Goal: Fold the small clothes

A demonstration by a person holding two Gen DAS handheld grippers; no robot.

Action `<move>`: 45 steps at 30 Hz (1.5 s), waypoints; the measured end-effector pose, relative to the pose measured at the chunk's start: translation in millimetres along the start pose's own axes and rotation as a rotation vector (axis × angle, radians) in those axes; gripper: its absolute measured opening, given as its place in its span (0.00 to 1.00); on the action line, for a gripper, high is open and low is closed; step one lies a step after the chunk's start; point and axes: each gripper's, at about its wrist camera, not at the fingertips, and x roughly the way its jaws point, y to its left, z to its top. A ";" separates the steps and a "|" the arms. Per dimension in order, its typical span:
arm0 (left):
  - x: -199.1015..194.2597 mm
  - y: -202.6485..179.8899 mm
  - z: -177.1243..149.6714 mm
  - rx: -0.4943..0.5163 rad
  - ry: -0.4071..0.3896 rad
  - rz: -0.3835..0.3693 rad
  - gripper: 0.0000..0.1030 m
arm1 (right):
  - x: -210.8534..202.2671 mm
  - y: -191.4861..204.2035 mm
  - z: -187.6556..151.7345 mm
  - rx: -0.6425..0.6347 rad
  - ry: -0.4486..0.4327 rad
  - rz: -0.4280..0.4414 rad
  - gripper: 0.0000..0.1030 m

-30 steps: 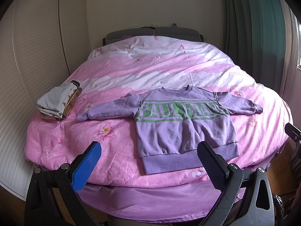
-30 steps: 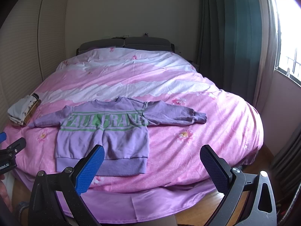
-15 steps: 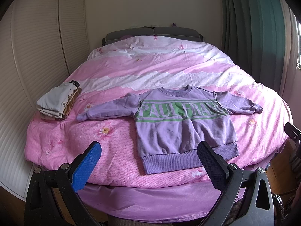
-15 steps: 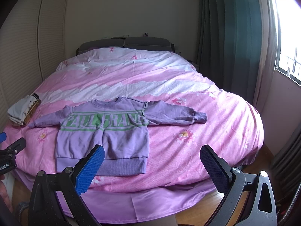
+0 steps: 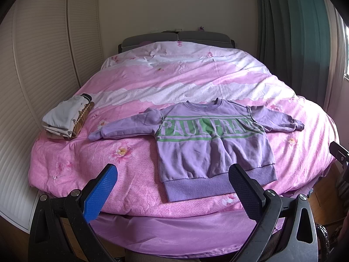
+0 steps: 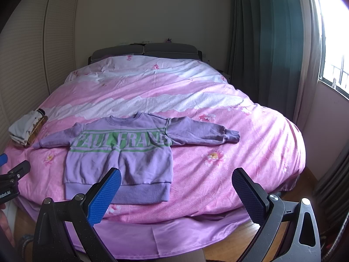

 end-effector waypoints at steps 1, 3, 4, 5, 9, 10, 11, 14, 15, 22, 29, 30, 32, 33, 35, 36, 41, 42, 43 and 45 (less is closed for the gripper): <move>-0.4 0.0 0.6 0.001 0.000 0.001 1.00 | 0.1 -0.1 -0.1 0.000 0.000 0.000 1.00; 0.0 0.0 0.0 0.001 0.000 0.001 1.00 | 0.1 -0.3 -0.2 0.001 0.000 0.001 1.00; -0.4 0.0 0.6 0.000 0.000 0.000 1.00 | 0.2 -0.3 -0.3 0.000 0.000 0.001 1.00; -0.4 -0.1 0.6 0.001 0.000 0.000 1.00 | 0.4 -1.3 -0.6 -0.001 0.000 0.000 1.00; -0.4 -0.2 0.5 0.001 0.000 0.001 1.00 | 0.6 -0.3 -0.5 0.001 0.000 -0.001 1.00; -0.4 -0.2 0.5 0.001 0.000 0.001 1.00 | 0.8 -1.1 -0.9 0.001 0.001 0.000 1.00; -0.3 -0.3 0.2 0.001 0.000 0.001 1.00 | 0.7 -0.6 -0.8 0.001 0.000 0.000 1.00; -0.4 -0.4 0.5 0.001 0.000 0.001 1.00 | 1.0 -1.1 -1.3 -0.001 0.000 0.000 1.00; -0.5 -0.4 0.5 0.001 0.000 0.001 1.00 | 0.9 -0.2 -0.9 0.001 0.001 0.000 1.00; 0.4 -0.8 0.0 -0.002 0.001 -0.004 1.00 | 1.5 0.6 -1.2 0.001 0.000 -0.001 1.00; 2.4 -3.7 -2.2 -0.001 0.001 -0.010 1.00 | 3.7 -2.3 -2.0 0.005 0.004 0.000 1.00; 4.1 -5.6 -1.6 -0.002 0.001 -0.012 1.00 | 3.5 -1.3 -1.8 0.005 0.004 0.000 1.00; 7.3 -8.9 0.8 -0.007 -0.002 -0.014 1.00 | 6.9 -3.9 -2.6 0.013 0.012 0.006 1.00; 10.3 -12.0 2.8 -0.010 -0.004 -0.016 1.00 | 9.5 -5.3 -2.4 0.018 0.018 0.009 1.00; 17.2 -22.0 7.2 0.003 -0.002 -0.025 1.00 | 18.1 -6.8 -1.0 0.030 0.028 0.016 1.00; 21.1 -26.3 10.2 0.013 0.000 -0.025 1.00 | 21.3 -7.6 0.1 0.033 0.031 0.020 0.99; 44.2 -45.7 27.9 0.028 0.026 -0.041 1.00 | 41.3 -15.5 11.1 0.044 0.040 0.024 1.00; 48.9 -49.9 32.2 0.029 0.028 -0.045 1.00 | 46.5 -18.7 14.4 0.048 0.044 0.025 1.00; 52.3 -53.9 35.4 0.030 0.026 -0.046 1.00 | 51.1 -21.7 16.8 0.052 0.044 0.026 1.00; 61.6 -64.9 44.2 0.030 0.017 -0.043 1.00 | 61.5 -30.3 23.1 0.060 0.035 0.030 1.00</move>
